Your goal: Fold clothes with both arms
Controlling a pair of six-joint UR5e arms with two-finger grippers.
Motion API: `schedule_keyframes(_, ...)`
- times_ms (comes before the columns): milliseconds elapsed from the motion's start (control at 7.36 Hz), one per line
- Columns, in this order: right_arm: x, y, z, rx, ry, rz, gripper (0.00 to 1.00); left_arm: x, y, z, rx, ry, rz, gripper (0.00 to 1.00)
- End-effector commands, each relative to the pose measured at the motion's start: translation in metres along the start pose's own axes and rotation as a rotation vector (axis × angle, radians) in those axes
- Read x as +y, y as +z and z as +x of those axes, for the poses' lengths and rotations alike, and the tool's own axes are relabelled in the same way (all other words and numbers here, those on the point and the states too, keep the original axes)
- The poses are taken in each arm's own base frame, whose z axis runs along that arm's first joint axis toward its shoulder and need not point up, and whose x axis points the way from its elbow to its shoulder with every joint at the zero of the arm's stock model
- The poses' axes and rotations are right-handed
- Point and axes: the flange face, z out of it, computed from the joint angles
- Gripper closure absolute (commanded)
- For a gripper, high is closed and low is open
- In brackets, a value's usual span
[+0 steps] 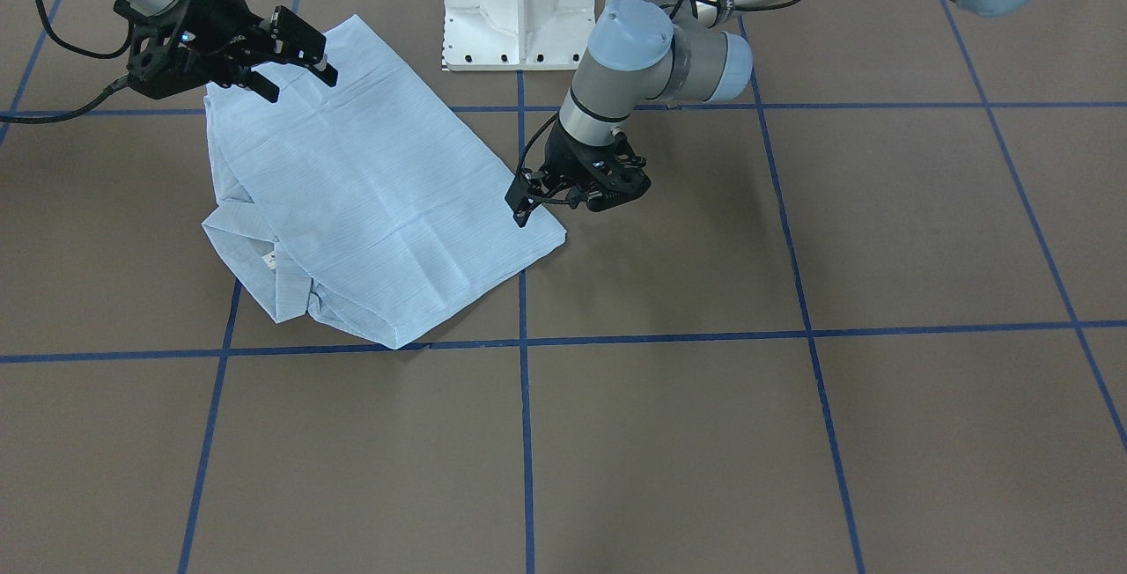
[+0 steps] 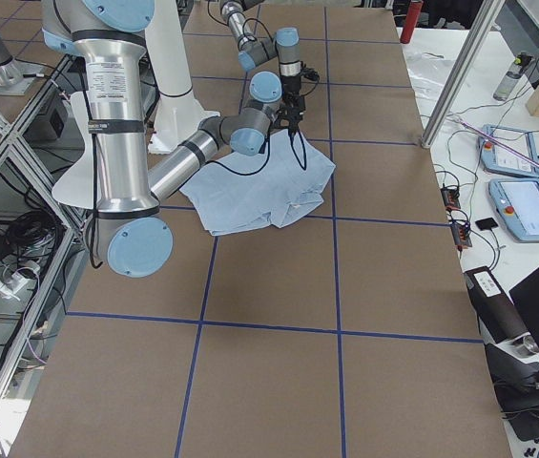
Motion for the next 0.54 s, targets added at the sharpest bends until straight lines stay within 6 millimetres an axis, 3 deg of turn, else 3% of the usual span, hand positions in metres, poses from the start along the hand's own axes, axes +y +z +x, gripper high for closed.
schedule_keyframes(0, -0.0005, -0.0014, -0.0004, -0.002, 0.000, 0.002, 0.00, -0.0007, 0.0150, -0.0037, -0.025, -0.006, 0.013, 0.10)
schedule_keyframes(408, -0.0009, -0.0010, -0.0007, -0.002, 0.000, 0.002, 0.00, -0.0014, 0.0192, -0.0061, -0.036, -0.008, 0.017, 0.15)
